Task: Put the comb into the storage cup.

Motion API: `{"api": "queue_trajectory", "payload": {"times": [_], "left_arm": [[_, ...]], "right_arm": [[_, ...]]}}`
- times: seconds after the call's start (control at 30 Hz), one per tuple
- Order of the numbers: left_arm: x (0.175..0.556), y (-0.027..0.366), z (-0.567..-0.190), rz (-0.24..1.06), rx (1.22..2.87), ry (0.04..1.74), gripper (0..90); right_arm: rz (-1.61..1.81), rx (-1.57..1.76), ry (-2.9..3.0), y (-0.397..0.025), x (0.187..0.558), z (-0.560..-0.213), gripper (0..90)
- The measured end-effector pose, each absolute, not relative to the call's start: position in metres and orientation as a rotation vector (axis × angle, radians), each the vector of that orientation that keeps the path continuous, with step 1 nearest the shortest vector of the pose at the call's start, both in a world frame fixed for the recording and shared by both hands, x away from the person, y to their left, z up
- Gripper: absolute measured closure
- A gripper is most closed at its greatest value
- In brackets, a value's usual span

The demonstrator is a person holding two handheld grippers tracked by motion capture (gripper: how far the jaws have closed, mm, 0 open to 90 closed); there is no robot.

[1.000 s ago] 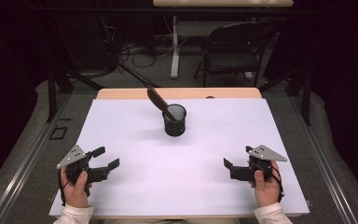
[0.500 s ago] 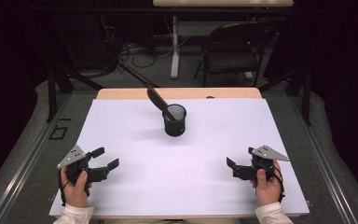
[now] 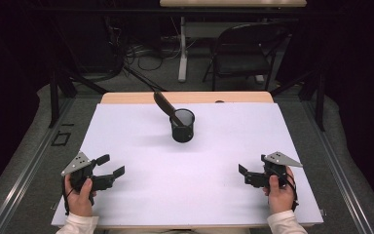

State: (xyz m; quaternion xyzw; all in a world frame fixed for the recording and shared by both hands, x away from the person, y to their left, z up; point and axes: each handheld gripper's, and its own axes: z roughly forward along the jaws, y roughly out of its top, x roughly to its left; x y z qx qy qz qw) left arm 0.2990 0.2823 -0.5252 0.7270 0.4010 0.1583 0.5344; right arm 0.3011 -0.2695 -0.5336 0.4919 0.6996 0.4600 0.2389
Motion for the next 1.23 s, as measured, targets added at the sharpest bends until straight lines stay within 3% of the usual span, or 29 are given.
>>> {"api": "queue_trajectory", "payload": {"times": [1.23], "left_arm": [[0.3009, 0.2816, -0.5274, 0.368, 1.735, 0.963, 16.2]], "right_arm": [[1.277, 1.406, 1.917, -0.2749, 0.3048, -0.5391, 2.7]]}}
